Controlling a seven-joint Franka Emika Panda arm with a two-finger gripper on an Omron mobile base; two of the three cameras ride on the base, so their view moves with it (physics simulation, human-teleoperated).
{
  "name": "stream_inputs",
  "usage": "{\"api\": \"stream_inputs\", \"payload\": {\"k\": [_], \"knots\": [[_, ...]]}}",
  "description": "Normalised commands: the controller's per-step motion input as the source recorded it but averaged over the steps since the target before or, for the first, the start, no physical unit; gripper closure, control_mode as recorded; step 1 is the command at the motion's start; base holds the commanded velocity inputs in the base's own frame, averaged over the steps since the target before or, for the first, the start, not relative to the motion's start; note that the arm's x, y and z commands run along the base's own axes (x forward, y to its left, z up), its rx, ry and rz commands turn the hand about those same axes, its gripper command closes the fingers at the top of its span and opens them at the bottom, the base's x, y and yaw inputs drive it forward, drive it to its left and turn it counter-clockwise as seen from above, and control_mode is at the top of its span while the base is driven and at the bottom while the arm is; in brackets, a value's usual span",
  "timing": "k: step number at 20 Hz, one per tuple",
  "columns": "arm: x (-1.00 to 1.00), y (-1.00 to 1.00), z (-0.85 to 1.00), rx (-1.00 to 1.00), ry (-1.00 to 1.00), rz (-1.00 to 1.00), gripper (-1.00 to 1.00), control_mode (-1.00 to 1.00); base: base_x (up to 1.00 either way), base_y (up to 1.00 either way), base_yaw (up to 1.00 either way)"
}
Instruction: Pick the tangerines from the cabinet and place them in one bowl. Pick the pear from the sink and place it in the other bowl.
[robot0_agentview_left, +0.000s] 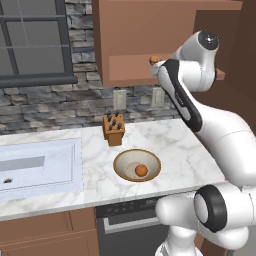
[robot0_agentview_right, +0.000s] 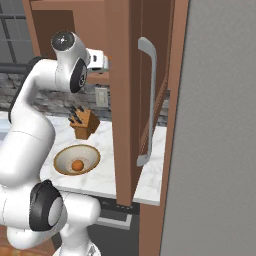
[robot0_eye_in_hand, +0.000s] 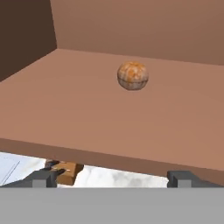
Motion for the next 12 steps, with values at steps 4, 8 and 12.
{"api": "stream_inputs", "payload": {"k": [4, 8, 12], "knots": [[0.47, -0.06, 0.0, 0.0, 0.01, 0.0, -1.0, -1.0, 0.0, 0.0, 0.0], [0.42, -0.01, 0.0, 0.0, 0.0, 0.0, -1.0, -1.0, 0.0, 0.0, 0.0], [0.37, 0.0, 0.0, 0.0, 0.0, 0.0, -1.0, -1.0, 0.0, 0.0, 0.0]]}}
